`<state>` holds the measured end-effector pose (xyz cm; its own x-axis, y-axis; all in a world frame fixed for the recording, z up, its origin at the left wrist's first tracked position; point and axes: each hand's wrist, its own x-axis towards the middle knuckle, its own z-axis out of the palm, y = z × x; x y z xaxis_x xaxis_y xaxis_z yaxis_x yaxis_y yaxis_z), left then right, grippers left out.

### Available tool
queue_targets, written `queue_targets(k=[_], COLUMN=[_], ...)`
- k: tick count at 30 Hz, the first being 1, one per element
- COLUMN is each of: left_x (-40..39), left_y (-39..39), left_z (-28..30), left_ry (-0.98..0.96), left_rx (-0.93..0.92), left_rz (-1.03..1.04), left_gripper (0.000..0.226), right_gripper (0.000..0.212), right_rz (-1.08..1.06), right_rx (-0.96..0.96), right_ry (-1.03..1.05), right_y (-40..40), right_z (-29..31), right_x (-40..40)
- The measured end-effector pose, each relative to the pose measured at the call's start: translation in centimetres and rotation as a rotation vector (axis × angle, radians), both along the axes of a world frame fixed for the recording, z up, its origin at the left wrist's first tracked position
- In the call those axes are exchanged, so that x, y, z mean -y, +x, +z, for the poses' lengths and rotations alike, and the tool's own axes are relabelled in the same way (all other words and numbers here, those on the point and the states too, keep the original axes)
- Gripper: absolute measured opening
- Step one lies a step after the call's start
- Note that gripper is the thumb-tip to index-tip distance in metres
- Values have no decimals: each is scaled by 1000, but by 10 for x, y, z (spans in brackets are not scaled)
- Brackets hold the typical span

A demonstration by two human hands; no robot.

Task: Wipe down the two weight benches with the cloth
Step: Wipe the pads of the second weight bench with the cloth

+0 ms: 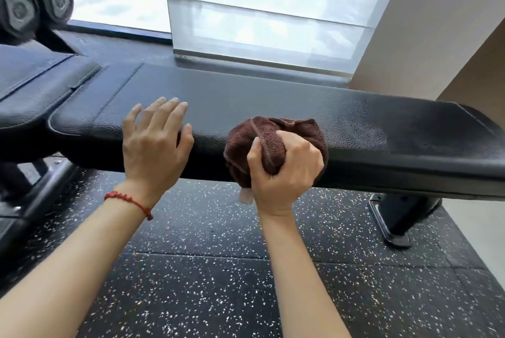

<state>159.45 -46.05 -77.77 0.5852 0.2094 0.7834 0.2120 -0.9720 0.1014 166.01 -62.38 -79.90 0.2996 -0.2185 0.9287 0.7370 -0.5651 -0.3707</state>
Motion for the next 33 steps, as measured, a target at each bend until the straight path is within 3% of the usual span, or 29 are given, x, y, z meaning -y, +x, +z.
queue_targets(k=[4,12,25,33], left_x=[-22,-29,-28,-25], left_y=[3,6,9,6], left_z=[-3,-17,-20,-15], left_ry=[42,105,139,135], left_rx=[-48,87,134,92], left_rz=[-8,-47,-14,1], left_gripper=[42,39,39,39], right_gripper=[25,29,35,28], right_rz=[-57,-63,-116,-5], right_rx=[34,59,-17,97], right_ry=[-24,-56,37,-175], right_y=[3,5,-8,-10], right_z=[-3,-6,-2,2], right_x=[1,7,-18,-24])
